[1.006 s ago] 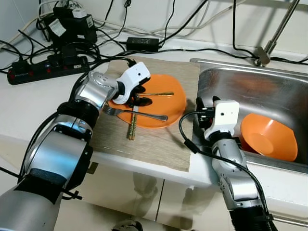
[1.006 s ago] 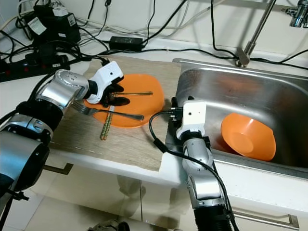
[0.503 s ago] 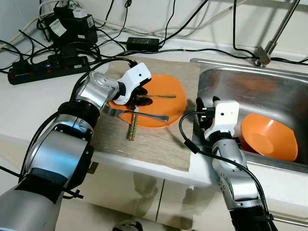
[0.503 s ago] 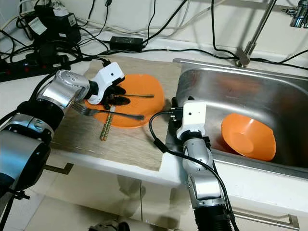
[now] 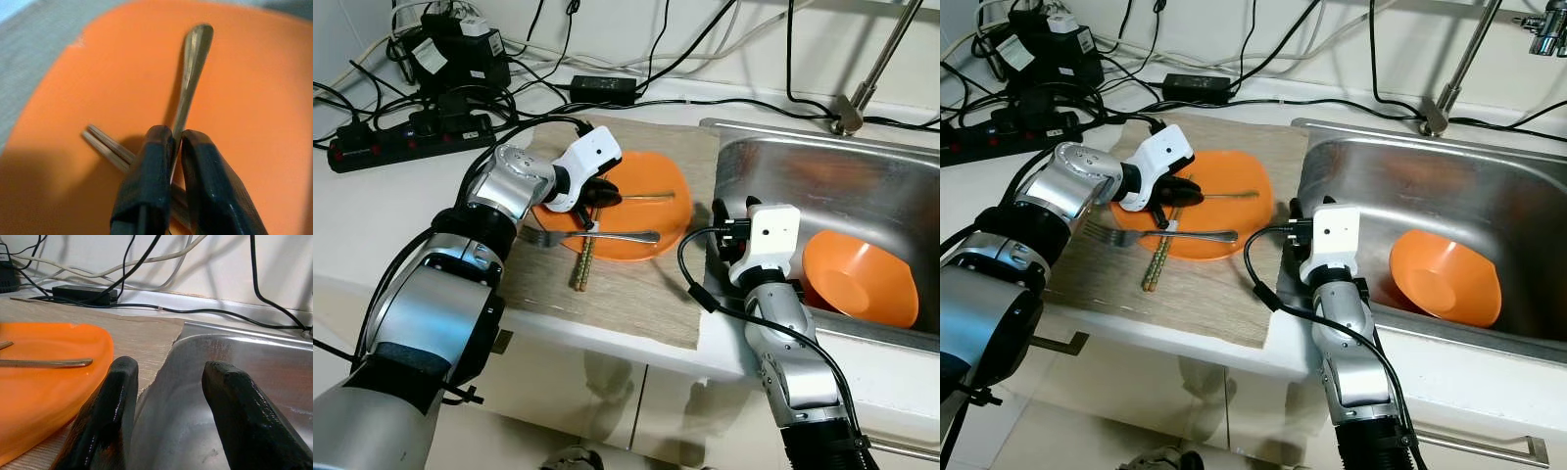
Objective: Kitchen organization
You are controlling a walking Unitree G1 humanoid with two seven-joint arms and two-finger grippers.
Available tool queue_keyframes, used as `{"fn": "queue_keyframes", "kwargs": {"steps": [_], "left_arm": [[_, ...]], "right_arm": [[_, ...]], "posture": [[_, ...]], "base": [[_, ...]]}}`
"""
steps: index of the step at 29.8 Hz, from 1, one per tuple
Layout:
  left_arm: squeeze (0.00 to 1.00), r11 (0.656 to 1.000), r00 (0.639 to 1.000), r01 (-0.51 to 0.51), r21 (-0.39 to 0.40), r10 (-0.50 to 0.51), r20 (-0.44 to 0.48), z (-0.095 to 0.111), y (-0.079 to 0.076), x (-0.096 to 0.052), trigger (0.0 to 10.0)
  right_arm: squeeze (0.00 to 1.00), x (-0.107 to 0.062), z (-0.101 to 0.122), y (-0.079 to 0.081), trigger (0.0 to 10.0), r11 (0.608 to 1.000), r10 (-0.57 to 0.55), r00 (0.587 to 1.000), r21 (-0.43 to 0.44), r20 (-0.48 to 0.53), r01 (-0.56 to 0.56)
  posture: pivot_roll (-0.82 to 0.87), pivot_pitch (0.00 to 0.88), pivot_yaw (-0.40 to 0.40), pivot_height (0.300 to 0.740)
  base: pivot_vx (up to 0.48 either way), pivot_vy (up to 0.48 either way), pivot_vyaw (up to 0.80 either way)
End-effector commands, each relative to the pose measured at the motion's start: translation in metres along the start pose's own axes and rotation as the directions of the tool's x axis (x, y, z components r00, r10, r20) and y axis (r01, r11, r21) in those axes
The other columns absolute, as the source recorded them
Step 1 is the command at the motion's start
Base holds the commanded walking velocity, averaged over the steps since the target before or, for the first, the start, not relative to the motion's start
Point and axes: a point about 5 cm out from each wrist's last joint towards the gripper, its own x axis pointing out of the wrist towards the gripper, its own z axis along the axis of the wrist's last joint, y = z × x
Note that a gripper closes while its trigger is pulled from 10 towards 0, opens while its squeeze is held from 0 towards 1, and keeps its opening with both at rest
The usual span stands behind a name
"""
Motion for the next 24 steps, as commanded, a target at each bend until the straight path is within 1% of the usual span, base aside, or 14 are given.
{"fn": "queue_keyframes", "kwargs": {"steps": [1, 2, 5, 9, 12, 14, 15, 16, 17, 19, 22, 24], "left_arm": [[0.00, 0.999, 0.997, -0.035, -0.031, 0.037, 0.064, 0.010, 0.006, -0.004, 0.0], [0.00, 0.999, 0.997, -0.035, -0.031, 0.037, 0.064, 0.010, 0.006, -0.004, 0.0], [0.00, 0.997, 0.992, -0.055, -0.045, 0.060, 0.109, 0.019, 0.011, -0.010, 0.0], [0.00, 0.995, 0.988, -0.078, -0.060, 0.085, 0.126, 0.021, 0.015, -0.015, 0.0], [0.00, 0.995, 0.987, -0.086, -0.058, 0.093, 0.129, 0.021, 0.016, -0.016, 0.0], [0.00, 0.993, 0.988, -0.109, -0.041, 0.113, 0.101, 0.019, 0.019, -0.018, 0.0], [0.00, 0.993, 0.989, -0.115, -0.030, 0.117, 0.086, 0.018, 0.020, -0.019, 3.9], [0.00, 0.992, 0.989, -0.128, -0.019, 0.129, 0.071, 0.016, 0.021, -0.021, 9.3], [1.00, 0.991, 0.989, -0.133, -0.023, 0.134, 0.069, 0.015, 0.023, -0.023, 10.0], [1.00, 0.990, 0.988, -0.137, -0.026, 0.138, 0.069, 0.015, 0.024, -0.025, 10.0], [1.00, 0.988, 0.987, -0.154, -0.023, 0.155, 0.050, 0.012, 0.030, -0.036, 10.0], [1.00, 0.986, 0.985, -0.165, -0.026, 0.166, 0.043, 0.011, 0.032, -0.038, 10.0]], "right_arm": [[0.00, 0.000, 0.005, -0.003, 10.0, 1.000, -0.002, 1.000, -0.003, 0.015, 0.002], [0.00, 0.000, 0.005, -0.003, 10.0, 1.000, -0.002, 1.000, -0.003, 0.015, 0.002], [0.00, 0.000, 0.004, -0.003, 10.0, 1.000, 0.001, 1.000, -0.005, 0.013, -0.001], [0.00, 0.000, 0.004, -0.002, 10.0, 1.000, 0.004, 1.000, -0.005, 0.012, -0.004], [0.00, 0.001, 0.004, -0.001, 10.0, 1.000, 0.006, 1.000, -0.004, 0.012, -0.006], [0.00, 0.000, 0.004, -0.001, 10.0, 1.000, 0.009, 1.000, -0.004, 0.012, -0.009], [0.00, 0.000, 0.004, -0.001, 10.0, 1.000, 0.010, 1.000, -0.004, 0.012, -0.010], [0.00, 0.000, 0.004, 0.000, 10.0, 1.000, 0.010, 1.000, -0.003, 0.012, -0.010], [0.00, 0.000, 0.004, 0.000, 10.0, 1.000, 0.010, 1.000, -0.003, 0.012, -0.010], [0.00, 0.000, 0.004, 0.000, 10.0, 1.000, 0.010, 1.000, -0.003, 0.011, -0.010], [0.00, -0.001, 0.003, 0.000, 10.0, 1.000, 0.010, 1.000, -0.002, 0.007, -0.010], [0.00, -0.001, 0.002, 0.000, 10.0, 1.000, 0.011, 1.000, -0.001, 0.006, -0.011]], "posture": [[0.02, 0.005, -0.002, 0.740], [0.02, 0.005, -0.002, 0.740], [0.02, 0.002, -0.005, 0.740], [0.02, 0.001, -0.005, 0.740], [0.03, 0.001, -0.006, 0.740], [0.03, 0.000, -0.006, 0.740], [0.03, 0.000, -0.006, 0.740], [0.03, 0.001, -0.004, 0.740], [0.03, 0.001, -0.003, 0.740], [0.03, 0.001, -0.003, 0.740], [0.03, 0.002, -0.001, 0.740], [0.04, 0.002, -0.001, 0.740]], "base": [[0.000, 0.000, 0.00], [0.000, 0.000, 0.00], [0.000, 0.000, 0.00], [0.000, 0.000, 0.00], [0.000, 0.000, 0.00], [0.000, 0.000, 0.00], [0.000, 0.000, 0.00], [0.000, 0.000, 0.00], [0.000, 0.000, 0.00], [0.000, 0.000, 0.00], [0.000, 0.000, 0.00], [0.000, 0.000, 0.00]]}}
